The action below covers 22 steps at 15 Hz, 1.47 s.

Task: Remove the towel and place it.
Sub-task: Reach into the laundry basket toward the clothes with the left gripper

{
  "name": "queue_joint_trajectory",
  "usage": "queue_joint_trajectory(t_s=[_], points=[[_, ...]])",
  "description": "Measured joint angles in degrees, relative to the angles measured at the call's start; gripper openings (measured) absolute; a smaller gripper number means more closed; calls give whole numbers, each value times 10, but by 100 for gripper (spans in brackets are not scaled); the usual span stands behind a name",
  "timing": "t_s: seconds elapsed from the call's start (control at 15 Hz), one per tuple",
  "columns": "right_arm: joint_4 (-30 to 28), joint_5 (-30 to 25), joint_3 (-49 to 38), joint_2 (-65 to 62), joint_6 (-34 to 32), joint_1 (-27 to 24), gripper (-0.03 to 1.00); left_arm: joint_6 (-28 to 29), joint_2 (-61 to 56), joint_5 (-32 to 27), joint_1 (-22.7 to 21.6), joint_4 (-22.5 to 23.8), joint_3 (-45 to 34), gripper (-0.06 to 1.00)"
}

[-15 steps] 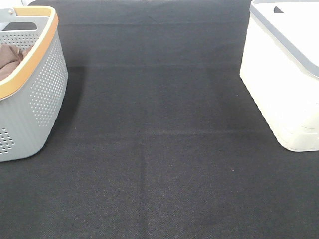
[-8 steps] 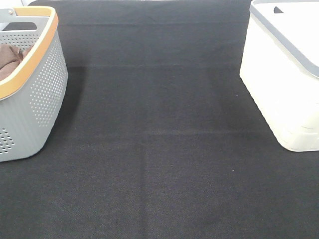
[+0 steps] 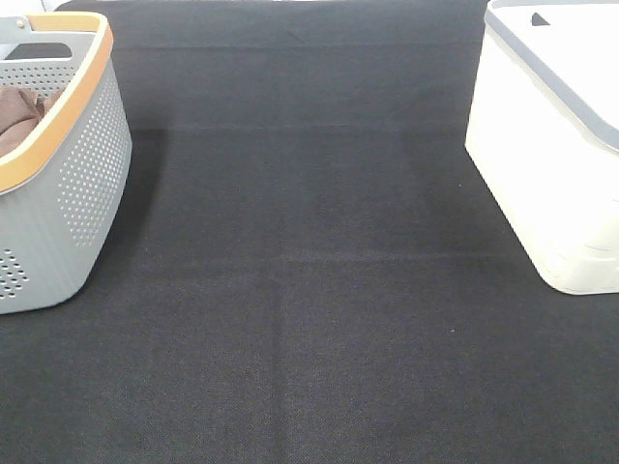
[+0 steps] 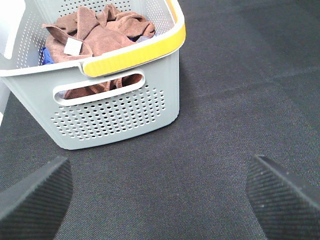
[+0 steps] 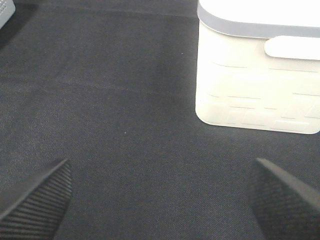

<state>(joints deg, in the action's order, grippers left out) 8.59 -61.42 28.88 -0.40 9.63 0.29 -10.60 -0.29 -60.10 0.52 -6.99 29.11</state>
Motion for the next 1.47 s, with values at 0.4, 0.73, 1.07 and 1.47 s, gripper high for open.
queue_joint_trajectory(t_s=[0.4,0.73,1.07,1.47], points=[[0,0,0,0,0,0,89,0,0,0,0,0,0,89],[0,0,0,0,0,0,89,0,0,0,0,0,0,89],[0,0,0,0,0,0,89,0,0,0,0,0,0,89],[0,0,0,0,0,0,89,0,0,0,0,0,0,89]])
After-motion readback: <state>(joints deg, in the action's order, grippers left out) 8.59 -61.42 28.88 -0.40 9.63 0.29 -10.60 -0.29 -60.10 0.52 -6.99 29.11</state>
